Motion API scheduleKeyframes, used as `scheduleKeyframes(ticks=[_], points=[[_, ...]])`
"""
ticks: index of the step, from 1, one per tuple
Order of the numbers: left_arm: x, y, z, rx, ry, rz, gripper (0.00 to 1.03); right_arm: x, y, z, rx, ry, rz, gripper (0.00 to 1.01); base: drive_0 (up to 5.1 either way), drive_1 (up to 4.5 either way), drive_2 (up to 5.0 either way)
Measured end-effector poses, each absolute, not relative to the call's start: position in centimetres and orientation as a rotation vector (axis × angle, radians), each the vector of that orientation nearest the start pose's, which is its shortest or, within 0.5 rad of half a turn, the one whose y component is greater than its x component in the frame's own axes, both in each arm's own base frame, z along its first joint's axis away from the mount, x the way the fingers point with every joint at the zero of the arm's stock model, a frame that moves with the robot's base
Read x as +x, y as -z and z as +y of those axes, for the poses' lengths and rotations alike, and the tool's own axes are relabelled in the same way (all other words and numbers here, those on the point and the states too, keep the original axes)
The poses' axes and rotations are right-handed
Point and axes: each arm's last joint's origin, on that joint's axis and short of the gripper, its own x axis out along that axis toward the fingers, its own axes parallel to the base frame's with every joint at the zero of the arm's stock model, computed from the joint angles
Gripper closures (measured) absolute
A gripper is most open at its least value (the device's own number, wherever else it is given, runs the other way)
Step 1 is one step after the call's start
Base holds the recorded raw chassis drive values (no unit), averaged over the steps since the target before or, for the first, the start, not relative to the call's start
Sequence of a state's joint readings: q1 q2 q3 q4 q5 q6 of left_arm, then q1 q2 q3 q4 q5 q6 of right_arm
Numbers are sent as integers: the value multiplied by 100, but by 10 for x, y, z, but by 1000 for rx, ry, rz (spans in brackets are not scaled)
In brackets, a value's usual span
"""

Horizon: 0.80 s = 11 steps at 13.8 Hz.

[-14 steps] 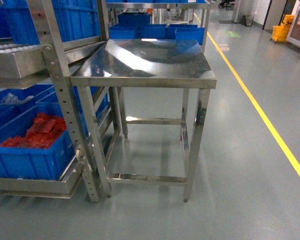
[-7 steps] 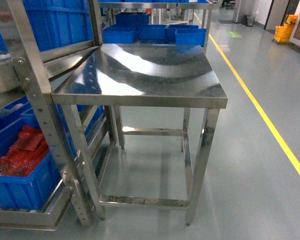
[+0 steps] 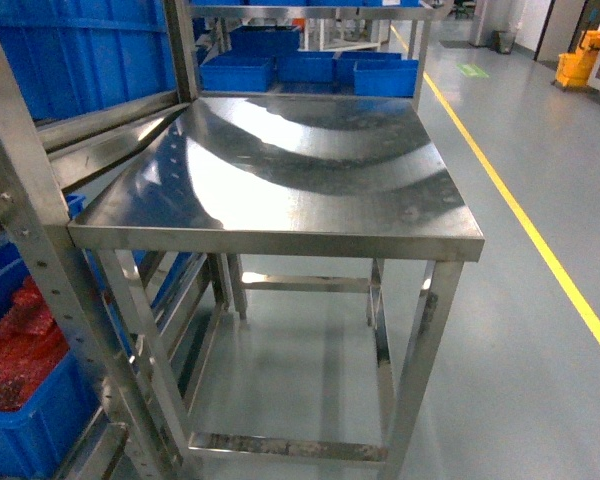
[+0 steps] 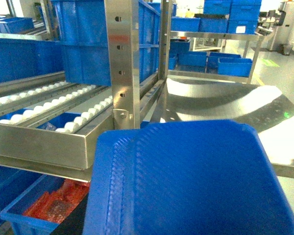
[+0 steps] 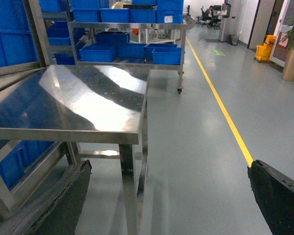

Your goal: Pick blue part to blue bin on bottom shelf

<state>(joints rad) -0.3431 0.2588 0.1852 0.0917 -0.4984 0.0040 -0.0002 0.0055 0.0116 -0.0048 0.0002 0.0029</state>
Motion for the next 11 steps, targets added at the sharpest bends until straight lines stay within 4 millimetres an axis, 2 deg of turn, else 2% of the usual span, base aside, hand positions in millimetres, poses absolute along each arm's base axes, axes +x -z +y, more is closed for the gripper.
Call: scheduleKeyframes(ticks=[5,9,11], points=[[105,-214,-23,-1,-155,-11,59,97,-167,0,3,0,-1,3,-6,407,-420],[105,-214,-23,-2,-155,-13,59,97,-166,0,3,0,2,3,0,0,0],[105,-215,-23,-3,-151,-16,59,97,-167,0,3,1,-1,3,-486,336,145]])
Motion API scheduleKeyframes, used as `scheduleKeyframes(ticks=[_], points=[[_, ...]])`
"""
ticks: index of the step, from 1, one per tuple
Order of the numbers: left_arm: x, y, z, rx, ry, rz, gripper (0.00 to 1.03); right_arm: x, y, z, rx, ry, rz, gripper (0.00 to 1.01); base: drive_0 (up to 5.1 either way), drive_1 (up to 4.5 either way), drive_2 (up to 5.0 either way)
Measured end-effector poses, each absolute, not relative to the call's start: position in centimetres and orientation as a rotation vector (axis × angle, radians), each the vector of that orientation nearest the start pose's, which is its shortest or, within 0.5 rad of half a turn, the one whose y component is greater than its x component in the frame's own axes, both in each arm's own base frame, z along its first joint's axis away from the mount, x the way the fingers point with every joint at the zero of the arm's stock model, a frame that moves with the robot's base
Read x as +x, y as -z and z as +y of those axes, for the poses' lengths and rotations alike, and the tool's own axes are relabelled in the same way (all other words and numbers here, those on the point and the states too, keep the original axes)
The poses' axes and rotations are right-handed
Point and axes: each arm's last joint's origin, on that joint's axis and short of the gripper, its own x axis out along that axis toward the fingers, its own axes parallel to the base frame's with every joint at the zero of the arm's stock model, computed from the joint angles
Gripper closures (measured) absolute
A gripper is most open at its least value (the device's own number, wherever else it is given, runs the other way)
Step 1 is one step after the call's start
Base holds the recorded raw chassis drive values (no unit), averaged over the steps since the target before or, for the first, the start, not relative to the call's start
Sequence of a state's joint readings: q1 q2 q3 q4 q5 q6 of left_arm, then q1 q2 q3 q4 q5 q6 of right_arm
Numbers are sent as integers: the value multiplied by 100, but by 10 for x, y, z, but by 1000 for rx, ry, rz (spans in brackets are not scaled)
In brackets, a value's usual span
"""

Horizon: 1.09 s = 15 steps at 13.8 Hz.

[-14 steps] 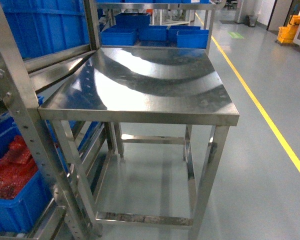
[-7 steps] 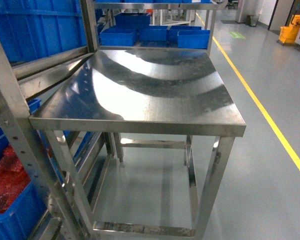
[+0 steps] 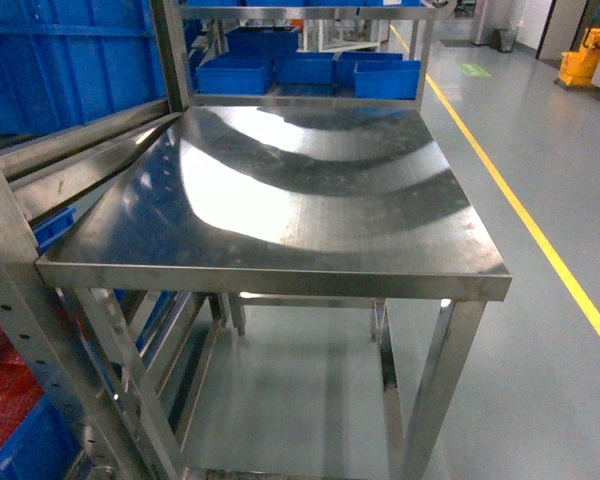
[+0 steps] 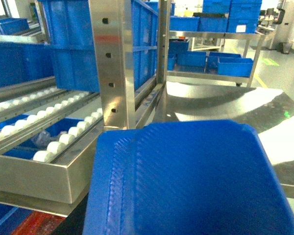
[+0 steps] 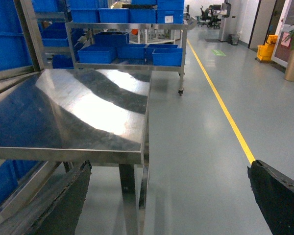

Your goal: Pick blue part to blue bin on bottom shelf

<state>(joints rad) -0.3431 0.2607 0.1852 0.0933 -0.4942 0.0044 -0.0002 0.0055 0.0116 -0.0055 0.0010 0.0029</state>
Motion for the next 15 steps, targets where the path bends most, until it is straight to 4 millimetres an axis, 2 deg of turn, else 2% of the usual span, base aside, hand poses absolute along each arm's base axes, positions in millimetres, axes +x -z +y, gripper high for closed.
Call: scheduleKeyframes(ticks=[8,15], points=[[105,-214,-23,-1,-154,-11,59,97,-166,0,3,0,0,3,-490,336,141],[105,-214,-23,-2,-154,-13,59,97,-167,0,3,0,-1,3,-494,245,245]])
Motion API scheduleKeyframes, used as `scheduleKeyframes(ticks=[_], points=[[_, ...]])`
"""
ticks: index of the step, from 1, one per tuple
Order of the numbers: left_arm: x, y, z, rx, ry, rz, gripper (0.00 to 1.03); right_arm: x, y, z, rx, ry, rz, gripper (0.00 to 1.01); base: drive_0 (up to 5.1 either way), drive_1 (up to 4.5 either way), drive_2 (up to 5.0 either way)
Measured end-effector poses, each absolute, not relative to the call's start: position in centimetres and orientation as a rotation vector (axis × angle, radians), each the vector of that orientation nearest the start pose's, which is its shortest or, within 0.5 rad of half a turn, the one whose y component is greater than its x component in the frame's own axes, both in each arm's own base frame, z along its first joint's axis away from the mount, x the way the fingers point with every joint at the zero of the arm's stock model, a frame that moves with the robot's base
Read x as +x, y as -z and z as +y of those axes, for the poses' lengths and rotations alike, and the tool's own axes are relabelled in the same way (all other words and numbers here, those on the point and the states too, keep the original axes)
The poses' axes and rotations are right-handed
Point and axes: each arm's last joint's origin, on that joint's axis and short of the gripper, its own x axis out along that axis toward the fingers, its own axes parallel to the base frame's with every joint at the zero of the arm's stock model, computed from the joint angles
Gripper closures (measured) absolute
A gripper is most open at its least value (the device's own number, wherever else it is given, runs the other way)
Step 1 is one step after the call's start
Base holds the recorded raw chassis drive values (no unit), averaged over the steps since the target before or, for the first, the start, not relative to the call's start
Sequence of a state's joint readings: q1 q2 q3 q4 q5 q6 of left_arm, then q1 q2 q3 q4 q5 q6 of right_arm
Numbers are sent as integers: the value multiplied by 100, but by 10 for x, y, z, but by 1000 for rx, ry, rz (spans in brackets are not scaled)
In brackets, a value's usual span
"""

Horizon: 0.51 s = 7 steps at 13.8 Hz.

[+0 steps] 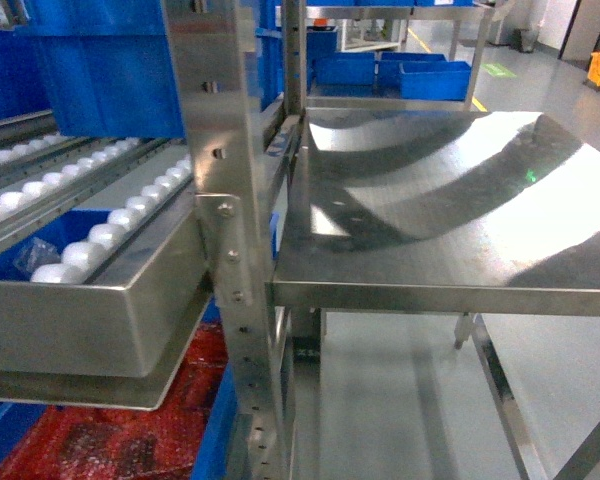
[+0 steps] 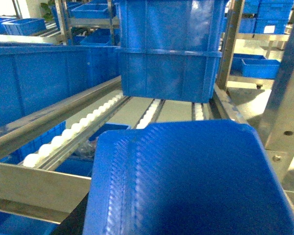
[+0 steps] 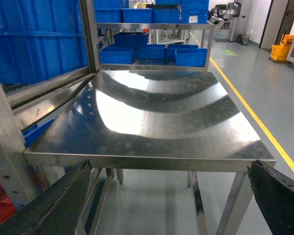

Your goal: Pick blue part to blue bin on bottom shelf

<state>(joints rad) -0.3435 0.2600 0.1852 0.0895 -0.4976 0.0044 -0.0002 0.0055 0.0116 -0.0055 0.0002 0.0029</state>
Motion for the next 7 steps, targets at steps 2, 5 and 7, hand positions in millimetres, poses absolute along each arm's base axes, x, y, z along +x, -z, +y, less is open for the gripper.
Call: scheduleKeyframes(ticks=[2,5,7], points=[[105,-214,-23,-2,-155,-13,59,97,-167,0,3,0,-1,3,-496,240,240],[105,-214,-23,0,-155,-10,59,97,-166,0,3,0,1,3,-486,145,321],[105,-214,-23,-2,-155,-13,59,97,-167,0,3,0,-1,3,-448,102,402]])
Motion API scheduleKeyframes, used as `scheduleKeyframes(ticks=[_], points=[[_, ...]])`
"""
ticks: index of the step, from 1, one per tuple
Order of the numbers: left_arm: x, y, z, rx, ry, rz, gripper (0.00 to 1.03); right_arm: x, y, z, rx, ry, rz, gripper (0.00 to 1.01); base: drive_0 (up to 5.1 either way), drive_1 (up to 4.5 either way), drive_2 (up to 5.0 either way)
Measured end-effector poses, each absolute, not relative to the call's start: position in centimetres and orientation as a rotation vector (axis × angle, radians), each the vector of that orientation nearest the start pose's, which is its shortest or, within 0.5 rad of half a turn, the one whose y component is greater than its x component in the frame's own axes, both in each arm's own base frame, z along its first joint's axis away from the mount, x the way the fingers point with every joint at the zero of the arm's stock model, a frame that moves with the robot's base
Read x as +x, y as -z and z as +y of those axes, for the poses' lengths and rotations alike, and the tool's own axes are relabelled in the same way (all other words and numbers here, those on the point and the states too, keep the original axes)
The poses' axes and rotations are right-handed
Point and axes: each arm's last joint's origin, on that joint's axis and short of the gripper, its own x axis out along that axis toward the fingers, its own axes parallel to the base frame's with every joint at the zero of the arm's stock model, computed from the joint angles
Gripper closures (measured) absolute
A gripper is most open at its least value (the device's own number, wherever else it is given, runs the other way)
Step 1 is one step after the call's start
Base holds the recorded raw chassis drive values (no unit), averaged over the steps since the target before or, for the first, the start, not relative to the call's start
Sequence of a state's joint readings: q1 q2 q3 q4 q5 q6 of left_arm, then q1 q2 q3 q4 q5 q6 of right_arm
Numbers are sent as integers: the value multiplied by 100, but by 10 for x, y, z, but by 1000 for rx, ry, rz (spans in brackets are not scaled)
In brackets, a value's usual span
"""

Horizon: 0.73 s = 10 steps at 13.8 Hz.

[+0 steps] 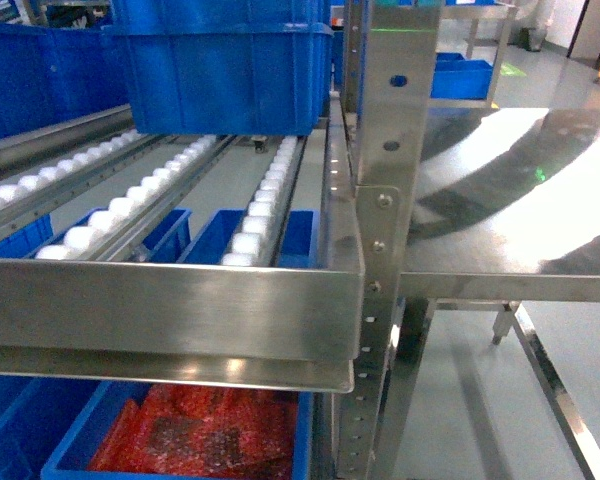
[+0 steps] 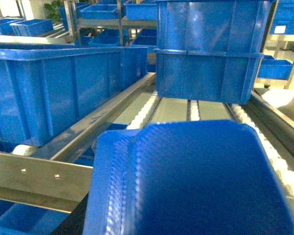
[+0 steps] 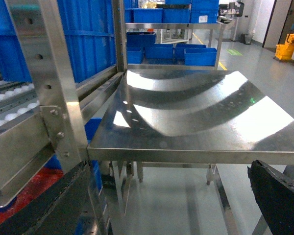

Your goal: Pick blue part to blue bin on bottom shelf

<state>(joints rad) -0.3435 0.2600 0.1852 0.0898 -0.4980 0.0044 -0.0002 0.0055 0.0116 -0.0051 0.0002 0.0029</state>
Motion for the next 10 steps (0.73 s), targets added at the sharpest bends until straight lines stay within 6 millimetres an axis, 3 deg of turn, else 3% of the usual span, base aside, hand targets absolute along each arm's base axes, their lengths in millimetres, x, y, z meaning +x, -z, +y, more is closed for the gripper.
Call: scheduleKeyframes(ticks=[6,10], points=[[105,-214,-23,-2,-155,-13,59,97,-167,0,3,0,-4,3,-457,90,396],[105,-214,-23,-2,-155,-12,59,97,-166,0,3,0,1,3,-487,253,253]])
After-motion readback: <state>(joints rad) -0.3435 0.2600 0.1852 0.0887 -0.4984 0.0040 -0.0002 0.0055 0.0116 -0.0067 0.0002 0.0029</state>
